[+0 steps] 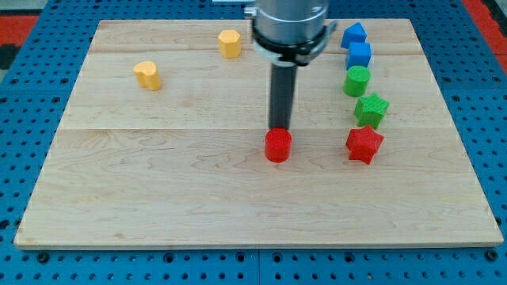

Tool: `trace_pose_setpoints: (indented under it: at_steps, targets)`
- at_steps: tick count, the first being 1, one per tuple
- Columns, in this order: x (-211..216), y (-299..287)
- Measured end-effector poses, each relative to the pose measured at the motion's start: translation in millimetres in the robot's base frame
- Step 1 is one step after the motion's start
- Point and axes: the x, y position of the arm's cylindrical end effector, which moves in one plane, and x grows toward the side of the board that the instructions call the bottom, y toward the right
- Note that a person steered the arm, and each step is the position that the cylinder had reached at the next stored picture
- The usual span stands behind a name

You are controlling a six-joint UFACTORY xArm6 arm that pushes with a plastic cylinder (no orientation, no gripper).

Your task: Push red circle to the right side

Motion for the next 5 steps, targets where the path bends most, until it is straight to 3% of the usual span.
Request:
trace_pose_setpoints:
  at_steps: [1,2,4,5]
  targets:
    - [8.8,-7.8]
    - [24.2,25.7]
    - [36.0,-0.1]
    - [46.6,18.4]
